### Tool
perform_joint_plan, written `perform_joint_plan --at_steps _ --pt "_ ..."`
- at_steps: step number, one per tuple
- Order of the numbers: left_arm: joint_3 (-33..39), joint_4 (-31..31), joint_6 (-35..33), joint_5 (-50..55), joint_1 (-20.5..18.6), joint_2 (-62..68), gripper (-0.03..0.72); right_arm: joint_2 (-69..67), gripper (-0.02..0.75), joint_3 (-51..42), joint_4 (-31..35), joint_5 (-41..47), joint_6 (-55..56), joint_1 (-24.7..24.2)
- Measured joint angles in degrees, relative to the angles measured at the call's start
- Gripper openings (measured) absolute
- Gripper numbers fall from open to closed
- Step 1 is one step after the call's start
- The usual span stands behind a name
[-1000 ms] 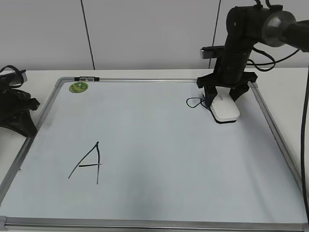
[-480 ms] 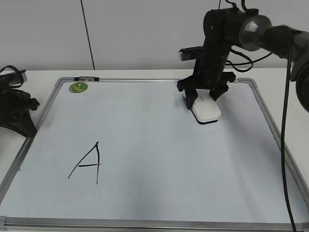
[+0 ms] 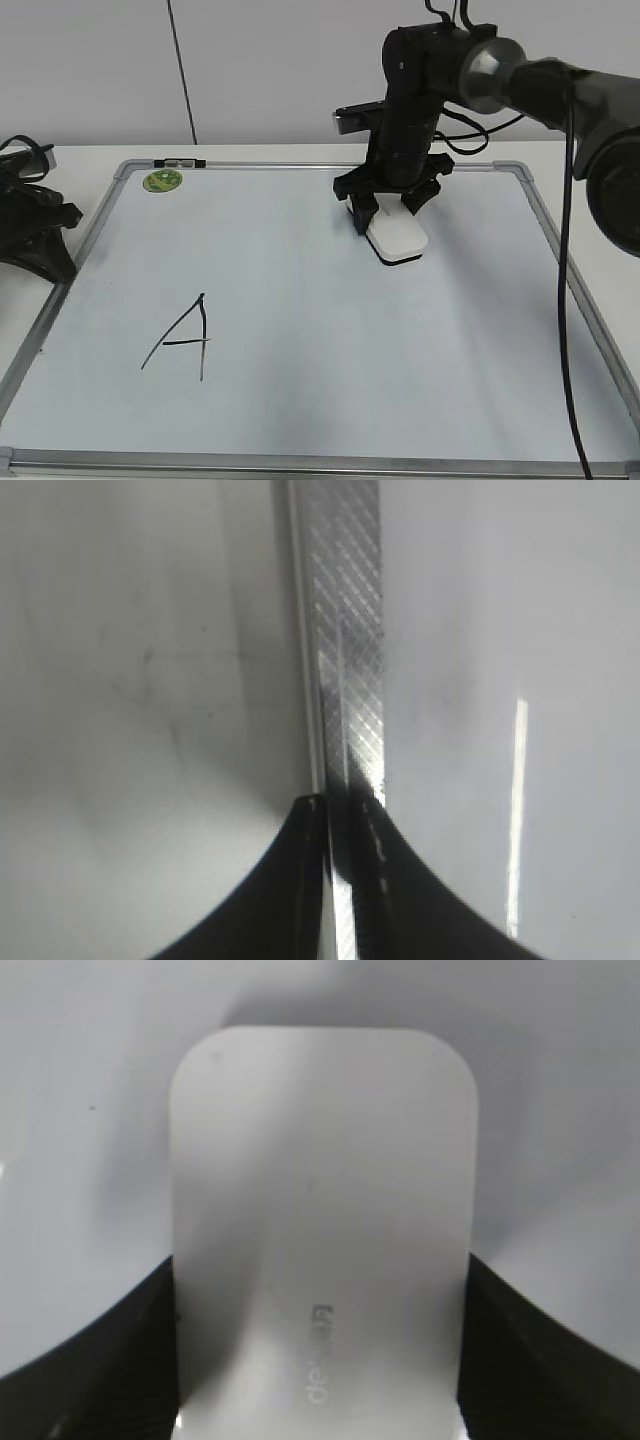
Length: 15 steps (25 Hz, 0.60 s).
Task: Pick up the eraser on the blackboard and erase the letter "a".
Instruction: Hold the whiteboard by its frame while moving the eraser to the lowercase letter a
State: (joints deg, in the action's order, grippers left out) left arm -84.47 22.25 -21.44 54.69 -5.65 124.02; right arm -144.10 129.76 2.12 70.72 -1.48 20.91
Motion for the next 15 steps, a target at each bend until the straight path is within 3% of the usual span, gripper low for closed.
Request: perform_joint_plan --at_steps 15 --pt "0.00 0.11 0.00 -0.22 0.00 0.00 0.034 -0.04 0.523 0.13 0.86 -0.23 1.48 -2.67"
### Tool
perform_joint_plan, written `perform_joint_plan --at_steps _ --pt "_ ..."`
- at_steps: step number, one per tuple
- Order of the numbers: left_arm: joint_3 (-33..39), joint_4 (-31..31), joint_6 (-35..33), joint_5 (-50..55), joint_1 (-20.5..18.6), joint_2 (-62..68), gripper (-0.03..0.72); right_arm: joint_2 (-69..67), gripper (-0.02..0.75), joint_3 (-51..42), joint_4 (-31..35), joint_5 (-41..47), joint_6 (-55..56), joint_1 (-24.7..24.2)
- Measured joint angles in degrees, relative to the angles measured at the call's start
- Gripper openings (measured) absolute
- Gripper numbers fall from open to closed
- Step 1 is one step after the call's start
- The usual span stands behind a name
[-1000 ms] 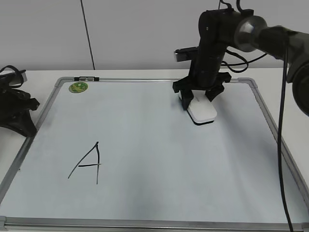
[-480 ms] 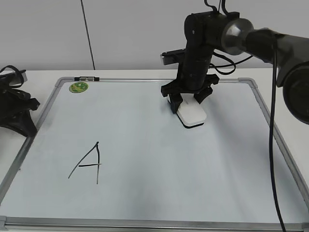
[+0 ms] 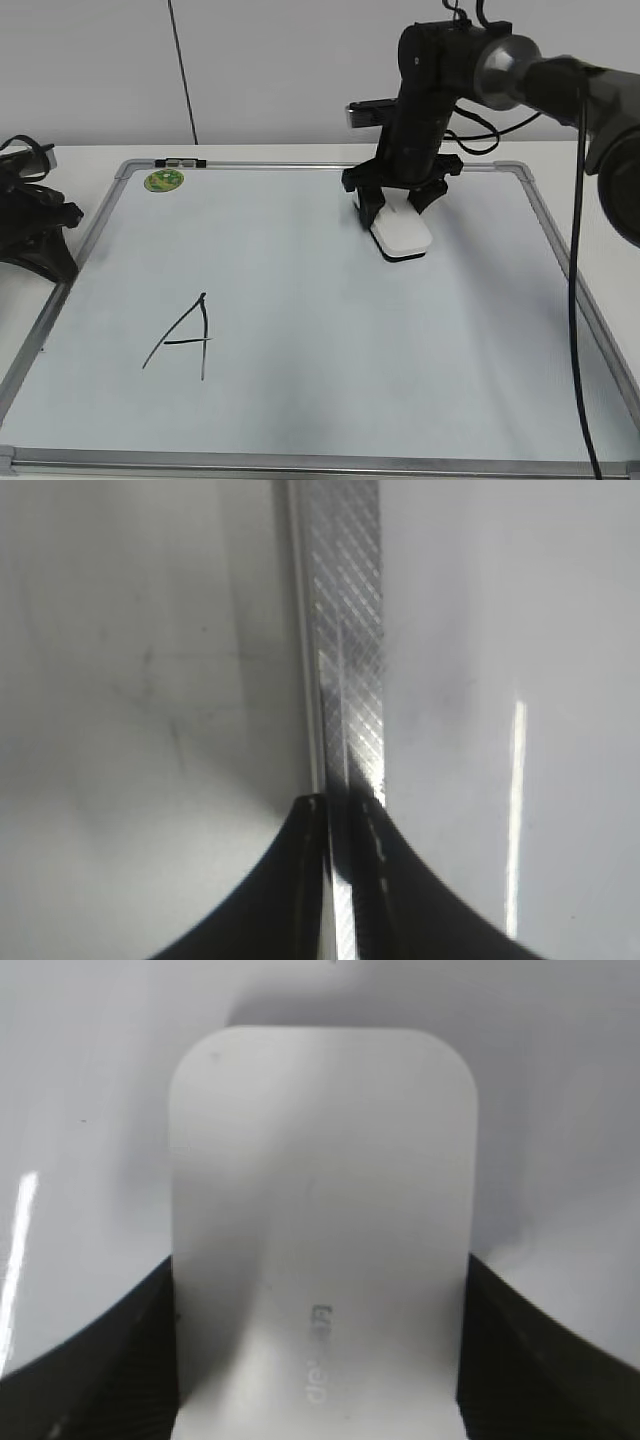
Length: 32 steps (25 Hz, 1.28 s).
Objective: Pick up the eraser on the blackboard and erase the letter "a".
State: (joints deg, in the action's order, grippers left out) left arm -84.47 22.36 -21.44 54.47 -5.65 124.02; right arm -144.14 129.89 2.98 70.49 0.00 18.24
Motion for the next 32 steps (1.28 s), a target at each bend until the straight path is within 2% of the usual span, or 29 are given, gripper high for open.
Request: perform_joint_plan --at_steps 13,19,25,32 --pt "0.00 0.09 0.00 -0.32 0.00 0.00 0.035 0.00 0.523 0.13 -1.60 -0.51 0.38 -7.25" --pt "0.00 0.22 0.00 -0.43 0.00 0.00 0.035 0.43 0.523 0.02 -2.06 -0.55 0.38 -8.04" --pt "0.00 0.22 0.00 -0.53 0.00 0.00 0.035 2.40 0.523 -1.20 -5.22 -0.06 0.00 -8.81" --pt "0.00 0.22 0.00 -0.64 0.00 0.00 0.035 11.24 0.523 -1.34 -6.33 0.22 -0.45 -9.18"
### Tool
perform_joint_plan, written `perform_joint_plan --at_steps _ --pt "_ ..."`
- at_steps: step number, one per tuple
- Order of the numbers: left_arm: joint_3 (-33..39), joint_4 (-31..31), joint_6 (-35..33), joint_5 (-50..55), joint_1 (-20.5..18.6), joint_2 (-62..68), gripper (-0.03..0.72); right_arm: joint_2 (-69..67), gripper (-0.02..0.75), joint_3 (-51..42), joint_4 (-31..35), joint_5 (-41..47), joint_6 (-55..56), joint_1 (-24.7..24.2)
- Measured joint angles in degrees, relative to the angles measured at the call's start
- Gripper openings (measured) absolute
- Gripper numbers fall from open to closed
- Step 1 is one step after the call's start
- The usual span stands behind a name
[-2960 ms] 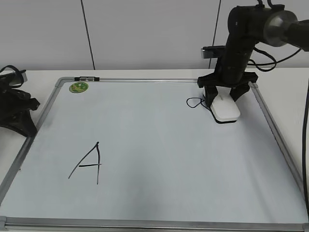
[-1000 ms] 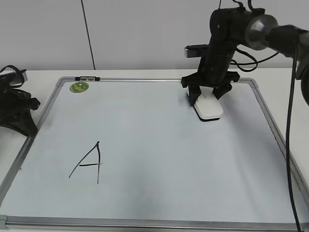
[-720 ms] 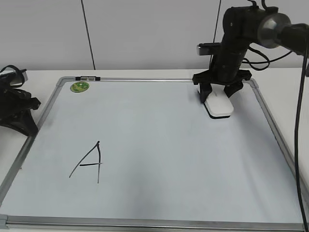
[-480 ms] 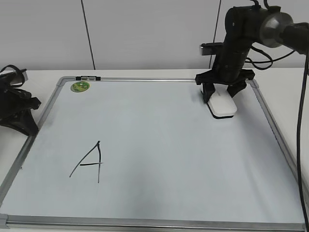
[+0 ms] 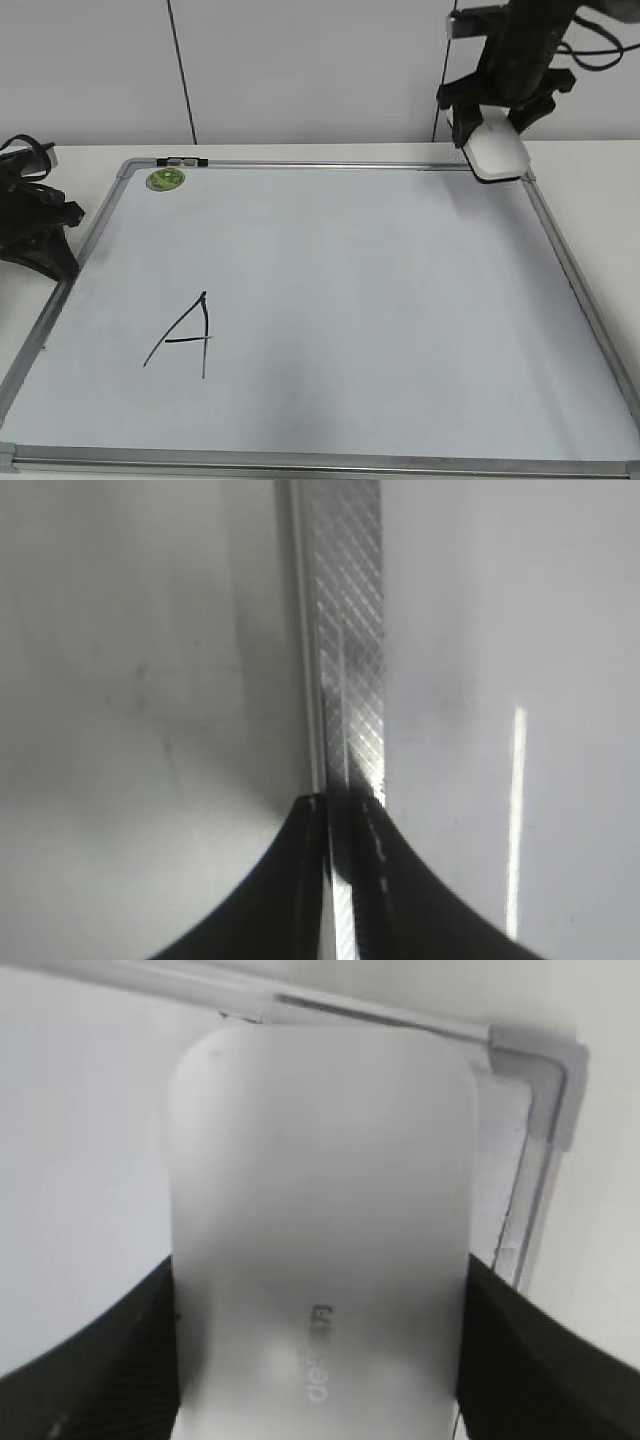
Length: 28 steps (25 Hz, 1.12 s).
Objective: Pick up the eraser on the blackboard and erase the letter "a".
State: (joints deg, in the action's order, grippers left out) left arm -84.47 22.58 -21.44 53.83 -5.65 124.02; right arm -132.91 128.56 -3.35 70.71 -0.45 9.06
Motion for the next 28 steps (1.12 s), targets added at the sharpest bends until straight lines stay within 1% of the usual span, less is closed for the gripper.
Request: perform_joint_plan --at_steps 4,13,19,22,25,28 --pt "0.00 0.00 0.00 0.00 0.00 0.00 0.035 6.43 0.523 -3.93 0.00 0.10 -0.30 0.00" --pt "0.00 0.00 0.00 0.00 0.00 0.00 0.035 20.49 0.523 -25.49 -1.72 0.23 0.45 0.00" --pt "0.00 0.00 0.00 0.00 0.00 0.11 0.035 21.62 0.523 -37.15 -2.57 0.12 3.67 -0.55" --pt "0.00 0.00 0.00 0.00 0.00 0.11 0.035 21.62 0.523 -41.98 -2.57 -2.60 5.30 -1.55" --pt "0.00 0.00 0.00 0.00 0.00 0.11 0.035 21.62 0.523 -44.96 -1.08 -6.89 6.30 -3.73" --pt "0.00 0.00 0.00 0.00 0.00 0.11 0.035 21.62 0.523 -45.84 0.47 -9.47 6.60 -5.46"
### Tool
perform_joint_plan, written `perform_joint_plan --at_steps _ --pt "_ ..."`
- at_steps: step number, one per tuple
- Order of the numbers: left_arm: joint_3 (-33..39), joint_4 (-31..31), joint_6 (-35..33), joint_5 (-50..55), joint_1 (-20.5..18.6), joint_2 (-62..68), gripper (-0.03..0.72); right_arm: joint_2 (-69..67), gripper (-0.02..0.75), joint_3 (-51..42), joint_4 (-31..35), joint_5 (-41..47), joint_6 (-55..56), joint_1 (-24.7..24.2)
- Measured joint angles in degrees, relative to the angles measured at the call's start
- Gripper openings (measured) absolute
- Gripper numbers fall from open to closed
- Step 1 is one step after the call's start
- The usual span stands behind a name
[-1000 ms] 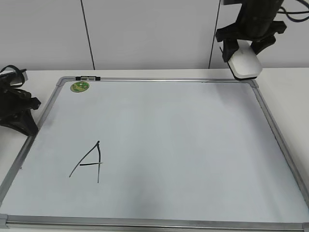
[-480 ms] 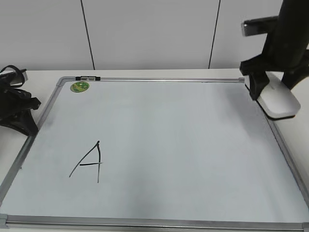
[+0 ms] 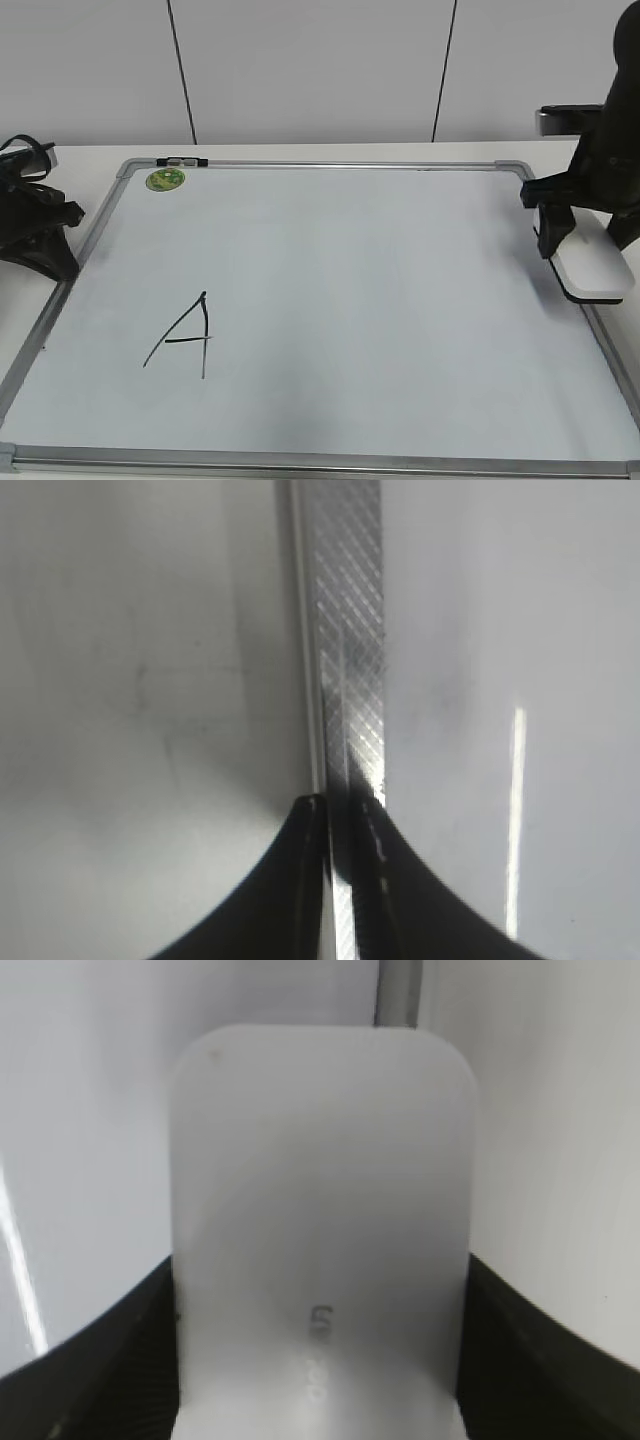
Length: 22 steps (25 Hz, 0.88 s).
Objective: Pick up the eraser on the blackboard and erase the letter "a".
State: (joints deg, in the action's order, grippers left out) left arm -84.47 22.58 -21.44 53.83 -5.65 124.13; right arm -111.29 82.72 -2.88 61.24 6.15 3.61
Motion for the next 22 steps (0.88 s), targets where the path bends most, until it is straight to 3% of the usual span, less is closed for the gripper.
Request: perform_joint_plan --at_steps 22 --pt "0.00 0.00 0.00 0.00 0.00 0.00 0.035 -8.29 0.522 3.86 2.21 -5.62 0.16 -1.43"
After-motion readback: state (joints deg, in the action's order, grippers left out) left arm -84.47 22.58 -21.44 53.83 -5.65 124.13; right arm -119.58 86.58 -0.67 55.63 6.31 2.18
